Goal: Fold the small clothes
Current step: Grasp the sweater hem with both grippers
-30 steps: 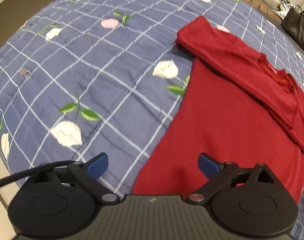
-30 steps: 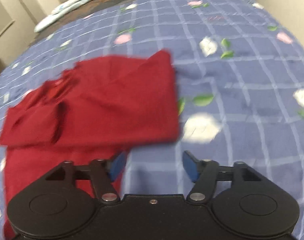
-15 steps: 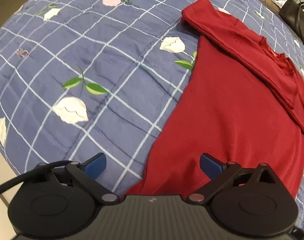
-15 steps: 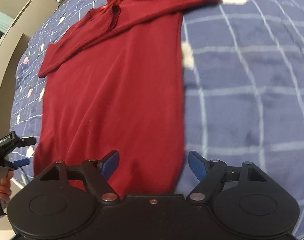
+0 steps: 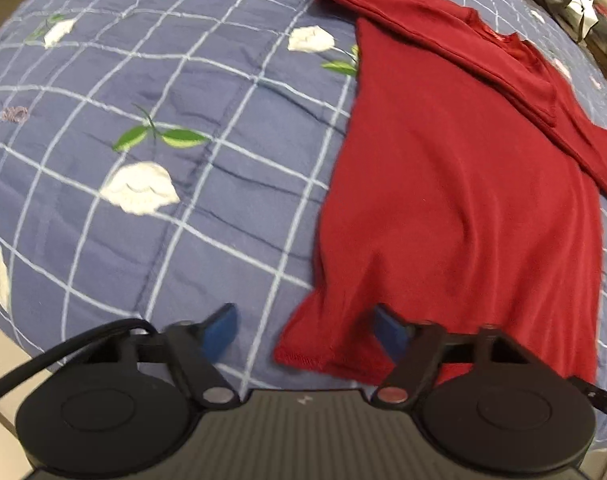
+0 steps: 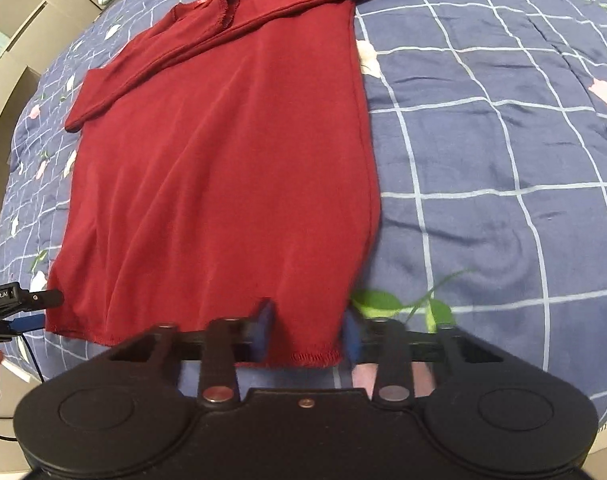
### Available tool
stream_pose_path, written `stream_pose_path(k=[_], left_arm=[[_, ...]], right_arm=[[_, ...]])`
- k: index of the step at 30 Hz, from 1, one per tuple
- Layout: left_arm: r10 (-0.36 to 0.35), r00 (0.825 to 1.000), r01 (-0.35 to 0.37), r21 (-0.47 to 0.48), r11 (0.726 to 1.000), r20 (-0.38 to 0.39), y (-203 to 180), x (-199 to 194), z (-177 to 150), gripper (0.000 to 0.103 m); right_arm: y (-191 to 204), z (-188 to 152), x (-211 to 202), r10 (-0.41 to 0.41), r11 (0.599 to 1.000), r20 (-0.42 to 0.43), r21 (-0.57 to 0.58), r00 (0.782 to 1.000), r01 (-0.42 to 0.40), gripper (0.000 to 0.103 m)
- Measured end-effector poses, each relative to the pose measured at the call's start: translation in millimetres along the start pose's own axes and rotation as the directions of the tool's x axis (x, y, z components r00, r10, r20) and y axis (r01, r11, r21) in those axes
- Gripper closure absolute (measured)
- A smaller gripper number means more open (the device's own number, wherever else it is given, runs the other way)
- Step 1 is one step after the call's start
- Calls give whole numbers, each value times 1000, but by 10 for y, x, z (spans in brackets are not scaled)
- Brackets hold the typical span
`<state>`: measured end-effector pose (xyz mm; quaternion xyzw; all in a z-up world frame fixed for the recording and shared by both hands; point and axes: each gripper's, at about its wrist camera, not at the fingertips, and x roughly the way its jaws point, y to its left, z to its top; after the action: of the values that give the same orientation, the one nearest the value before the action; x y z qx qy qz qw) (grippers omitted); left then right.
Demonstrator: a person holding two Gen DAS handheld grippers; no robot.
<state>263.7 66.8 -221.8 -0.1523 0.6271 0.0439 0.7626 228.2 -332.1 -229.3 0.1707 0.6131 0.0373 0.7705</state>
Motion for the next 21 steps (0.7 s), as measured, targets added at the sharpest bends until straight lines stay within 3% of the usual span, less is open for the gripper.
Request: stream_pose_path(k=[1, 3, 6, 12, 21], left_arm=[[-25, 1000, 25, -7, 1000, -3, 6, -10, -16, 50], [-64, 998, 63, -16, 998, -19, 11, -34, -45, 85], [-75, 997, 75, 10, 997, -5, -22, -127, -83, 96], [-28, 998, 24, 84, 996, 53, -52, -358, -247, 98], [-77, 992, 65, 114, 991, 104, -25, -674, -495, 99]], right_arm=[[30, -9, -4, -9, 1000, 6, -10, 1000, 9, 88], [68, -1, -39, -10, 1000, 18, -11, 1000, 10, 95], [72, -22, -182, -14, 1000, 36, -18, 999, 15, 97], [29, -107, -422, -52, 998, 63, -41, 997, 55, 97], [36, -248, -743, -59, 995, 119, -71, 991, 68, 98]])
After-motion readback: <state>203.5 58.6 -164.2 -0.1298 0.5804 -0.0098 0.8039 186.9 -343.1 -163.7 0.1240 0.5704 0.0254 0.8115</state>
